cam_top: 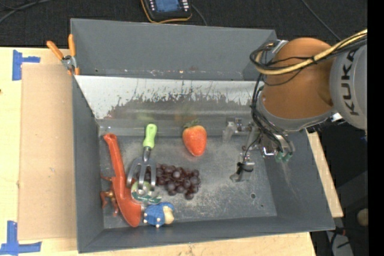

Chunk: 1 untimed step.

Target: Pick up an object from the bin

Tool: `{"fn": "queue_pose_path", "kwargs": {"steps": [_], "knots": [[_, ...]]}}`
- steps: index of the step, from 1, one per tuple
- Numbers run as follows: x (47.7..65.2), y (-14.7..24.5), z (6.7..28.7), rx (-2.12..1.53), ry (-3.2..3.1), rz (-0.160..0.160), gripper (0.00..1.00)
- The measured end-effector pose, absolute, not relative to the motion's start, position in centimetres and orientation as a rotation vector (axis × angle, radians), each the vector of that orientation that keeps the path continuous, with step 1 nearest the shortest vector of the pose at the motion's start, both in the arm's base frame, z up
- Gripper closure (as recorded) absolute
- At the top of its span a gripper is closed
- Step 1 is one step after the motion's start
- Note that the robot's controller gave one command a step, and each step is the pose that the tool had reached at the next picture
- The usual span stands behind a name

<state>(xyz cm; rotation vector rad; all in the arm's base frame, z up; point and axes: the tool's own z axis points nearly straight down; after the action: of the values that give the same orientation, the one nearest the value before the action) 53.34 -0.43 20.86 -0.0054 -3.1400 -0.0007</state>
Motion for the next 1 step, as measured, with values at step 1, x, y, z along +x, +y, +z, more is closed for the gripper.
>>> {"fn": "queue_pose_path", "kwargs": {"steps": [1], "knots": [[53.34,-0.43,20.86,-0.005,-3.14,-0.001,0.0]]}}
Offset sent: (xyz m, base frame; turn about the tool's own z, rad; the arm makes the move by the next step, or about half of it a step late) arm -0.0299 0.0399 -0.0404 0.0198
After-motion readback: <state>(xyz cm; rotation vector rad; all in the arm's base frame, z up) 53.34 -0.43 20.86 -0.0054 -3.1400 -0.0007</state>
